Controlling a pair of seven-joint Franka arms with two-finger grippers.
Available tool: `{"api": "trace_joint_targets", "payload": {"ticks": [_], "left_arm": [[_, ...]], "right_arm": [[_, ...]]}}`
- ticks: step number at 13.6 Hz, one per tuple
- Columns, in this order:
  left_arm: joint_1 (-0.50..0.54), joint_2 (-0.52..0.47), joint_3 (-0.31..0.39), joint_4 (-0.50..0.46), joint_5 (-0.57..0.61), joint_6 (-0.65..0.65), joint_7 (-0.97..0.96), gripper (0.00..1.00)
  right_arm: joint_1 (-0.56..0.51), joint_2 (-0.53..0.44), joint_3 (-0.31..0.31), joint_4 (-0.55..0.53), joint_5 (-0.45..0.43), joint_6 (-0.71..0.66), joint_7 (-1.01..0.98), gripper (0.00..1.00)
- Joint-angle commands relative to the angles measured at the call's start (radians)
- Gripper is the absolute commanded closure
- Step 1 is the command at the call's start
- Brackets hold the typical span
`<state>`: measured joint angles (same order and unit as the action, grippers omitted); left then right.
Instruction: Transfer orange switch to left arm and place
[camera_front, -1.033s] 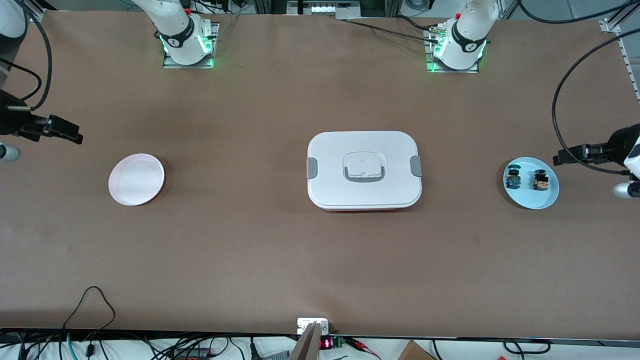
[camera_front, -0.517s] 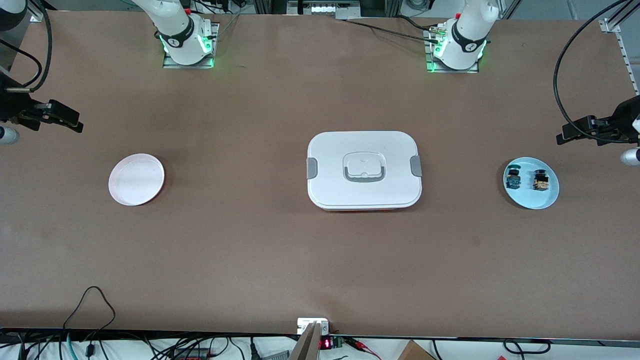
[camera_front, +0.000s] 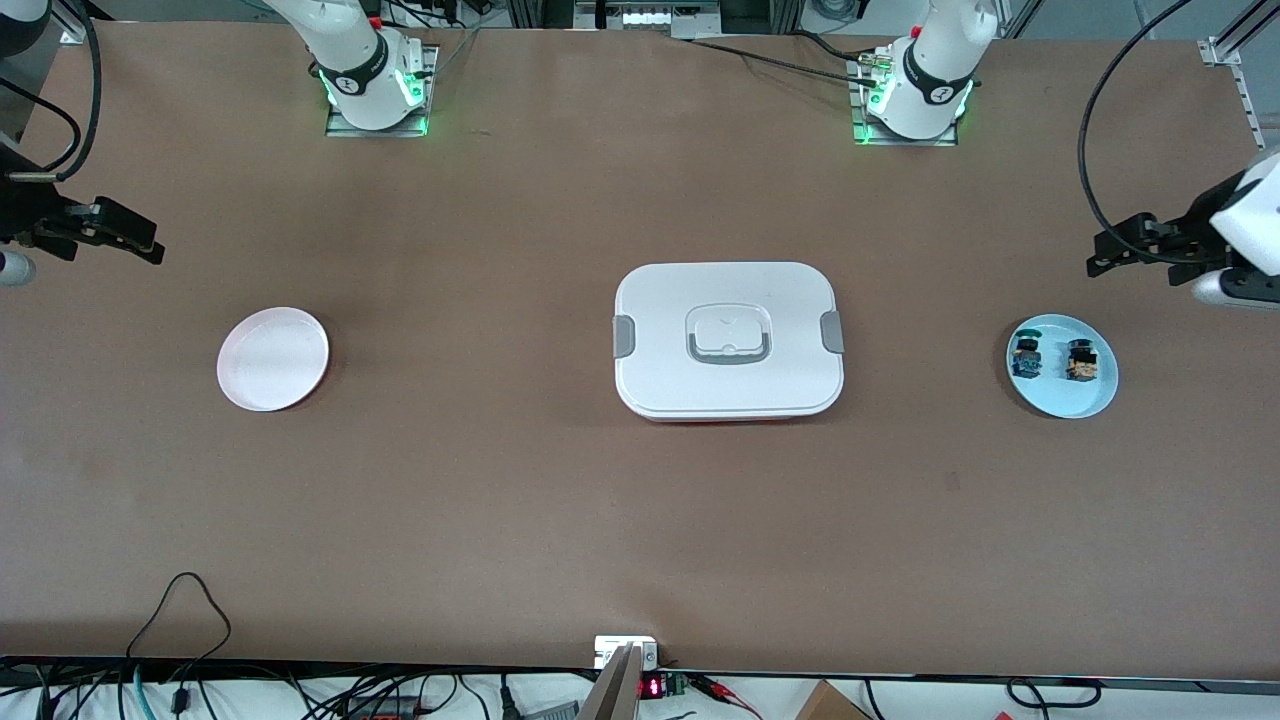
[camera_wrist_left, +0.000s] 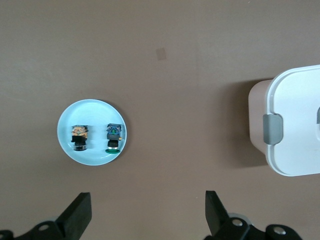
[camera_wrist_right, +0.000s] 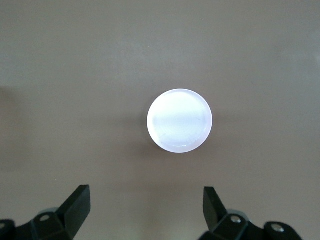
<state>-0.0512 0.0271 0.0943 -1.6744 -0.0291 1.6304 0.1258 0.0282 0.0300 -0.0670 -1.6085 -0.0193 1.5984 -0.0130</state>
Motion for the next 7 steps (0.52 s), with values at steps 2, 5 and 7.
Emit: {"api": "trace_joint_targets", "payload": {"ticks": [2,5,7], "left_arm": [[-0.001,-0.029,-0.03,-0.016,0.04,0.0,-0.041,0.0],[0.002,-0.026,-0.025,-0.008,0.04,-0.024,-0.038,0.0],[0.001,-0.026,-0.028,0.001,0.049,-0.04,-0.04,0.0]], "right_arm": [[0.009,-0.006,0.012,0.007,-0.001,-0.035,-0.024,0.0],[0.007,-0.006,0.009,0.007,0.005,-0.041,-0.087,0.0],[0.01,-0.006,0.009,0.009,0.004,-0.041,-0.079,0.0]]}}
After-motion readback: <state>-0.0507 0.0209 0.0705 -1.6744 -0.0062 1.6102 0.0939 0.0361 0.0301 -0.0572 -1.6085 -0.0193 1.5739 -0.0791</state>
